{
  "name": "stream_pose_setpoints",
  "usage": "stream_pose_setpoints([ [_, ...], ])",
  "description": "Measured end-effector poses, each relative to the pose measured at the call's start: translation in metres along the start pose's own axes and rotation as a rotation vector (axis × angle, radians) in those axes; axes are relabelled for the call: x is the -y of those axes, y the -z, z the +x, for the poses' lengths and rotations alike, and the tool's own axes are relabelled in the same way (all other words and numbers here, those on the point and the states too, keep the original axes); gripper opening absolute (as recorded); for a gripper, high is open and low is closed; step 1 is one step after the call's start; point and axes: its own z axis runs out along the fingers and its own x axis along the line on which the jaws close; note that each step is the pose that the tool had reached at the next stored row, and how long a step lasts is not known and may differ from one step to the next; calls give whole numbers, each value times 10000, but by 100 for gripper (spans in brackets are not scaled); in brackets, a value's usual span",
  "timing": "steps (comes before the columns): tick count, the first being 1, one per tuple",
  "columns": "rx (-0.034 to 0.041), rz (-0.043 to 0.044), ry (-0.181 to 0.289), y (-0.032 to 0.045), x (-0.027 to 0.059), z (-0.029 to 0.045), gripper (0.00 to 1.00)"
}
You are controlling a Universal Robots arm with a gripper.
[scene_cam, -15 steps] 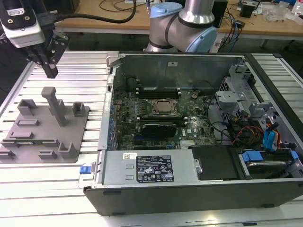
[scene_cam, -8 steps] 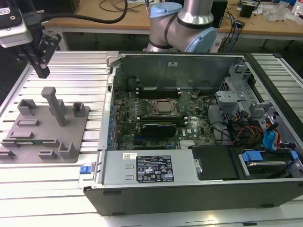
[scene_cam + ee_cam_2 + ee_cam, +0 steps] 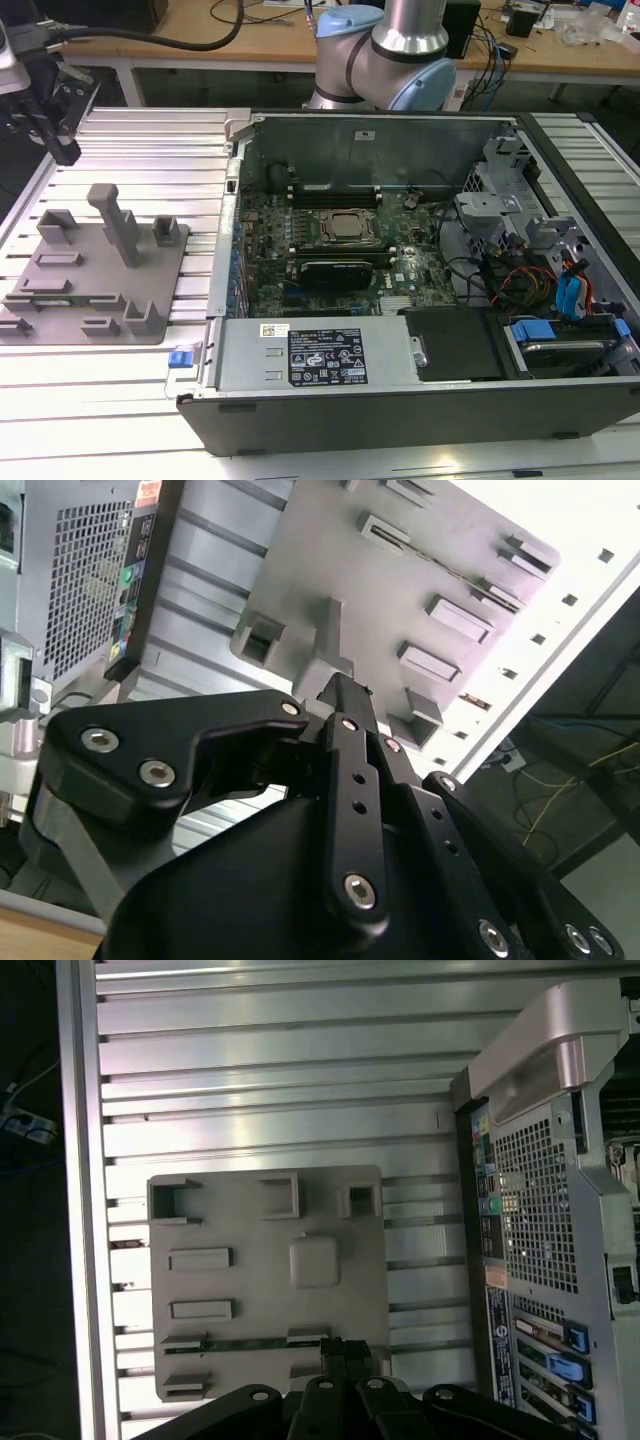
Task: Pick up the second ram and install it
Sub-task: 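Reach for the second ram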
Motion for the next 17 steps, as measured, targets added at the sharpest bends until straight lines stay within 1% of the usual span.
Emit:
stream_pose_setpoints([
  [2, 0, 0, 0, 1, 3, 37, 8],
  [3, 1, 0, 0, 3, 7, 90, 8],
  [5, 2, 0, 0, 0, 13, 169, 8],
  [6, 2, 0, -1, -2, 14, 189, 8],
  [8, 2, 0, 0, -13, 20, 228, 8],
  [10, 2, -1, 1, -22, 32, 247, 8],
  [13, 2, 0, -1, -57, 79, 294, 8],
  [17, 2, 0, 0, -83, 101, 332, 8],
])
